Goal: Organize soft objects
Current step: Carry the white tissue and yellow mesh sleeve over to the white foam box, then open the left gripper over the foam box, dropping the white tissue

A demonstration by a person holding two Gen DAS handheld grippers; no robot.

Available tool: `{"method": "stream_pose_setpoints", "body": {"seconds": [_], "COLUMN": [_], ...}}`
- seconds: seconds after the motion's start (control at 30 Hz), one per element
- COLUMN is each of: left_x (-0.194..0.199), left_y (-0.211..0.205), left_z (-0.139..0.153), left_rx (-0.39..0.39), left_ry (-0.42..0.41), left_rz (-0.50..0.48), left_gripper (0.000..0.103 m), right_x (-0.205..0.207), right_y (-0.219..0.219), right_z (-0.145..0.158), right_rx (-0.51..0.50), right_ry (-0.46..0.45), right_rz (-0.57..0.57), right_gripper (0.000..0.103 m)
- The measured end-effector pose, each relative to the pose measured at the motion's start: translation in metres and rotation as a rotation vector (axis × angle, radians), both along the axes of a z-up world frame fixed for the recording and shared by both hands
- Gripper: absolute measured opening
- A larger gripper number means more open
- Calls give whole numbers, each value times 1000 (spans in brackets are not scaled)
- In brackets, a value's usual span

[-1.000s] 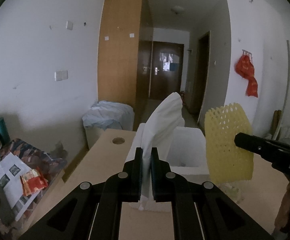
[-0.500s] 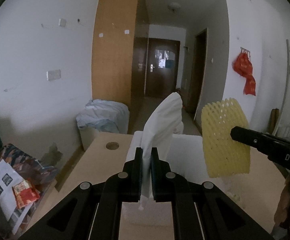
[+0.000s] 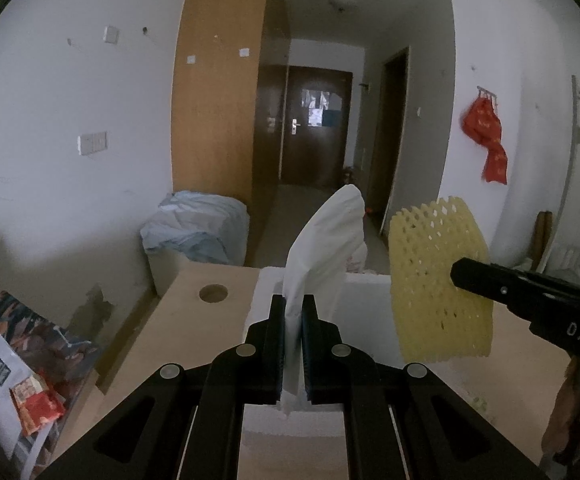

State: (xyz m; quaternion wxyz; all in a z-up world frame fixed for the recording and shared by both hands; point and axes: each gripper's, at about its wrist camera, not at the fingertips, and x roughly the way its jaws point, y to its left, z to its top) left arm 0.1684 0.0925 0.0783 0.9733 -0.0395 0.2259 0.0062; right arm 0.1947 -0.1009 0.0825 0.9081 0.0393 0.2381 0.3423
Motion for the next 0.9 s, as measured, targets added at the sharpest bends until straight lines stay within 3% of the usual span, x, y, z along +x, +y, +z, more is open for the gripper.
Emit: {"method": "stream_pose_setpoints", "body": {"seconds": [0.7,0.77,0.8,0.83,0.9], "left_x": [35,36,36,36,34], "left_y": [-1,-2,-2,-2,-2], "left_z": [-19,-19,-19,-20,-19], "left_rx": [-6,-1,2,3,5], "left_ry": [62,68,69,69,56], "left_rz": [-17,-4,-3,-4,12], "left_gripper": [10,18,34,61,88], "right_x": [20,20,20,20,20], "right_y": [-3,-3,-3,-3,-3], "right_z": [-9,-9,-9,-9,-9], "right_rx": [0,1,0,0,3], "right_ry": [33,34,33,31,31], "right_rz": [-30,-29,-29,-30,-30], "right_gripper": [13,13,13,13,13]}}
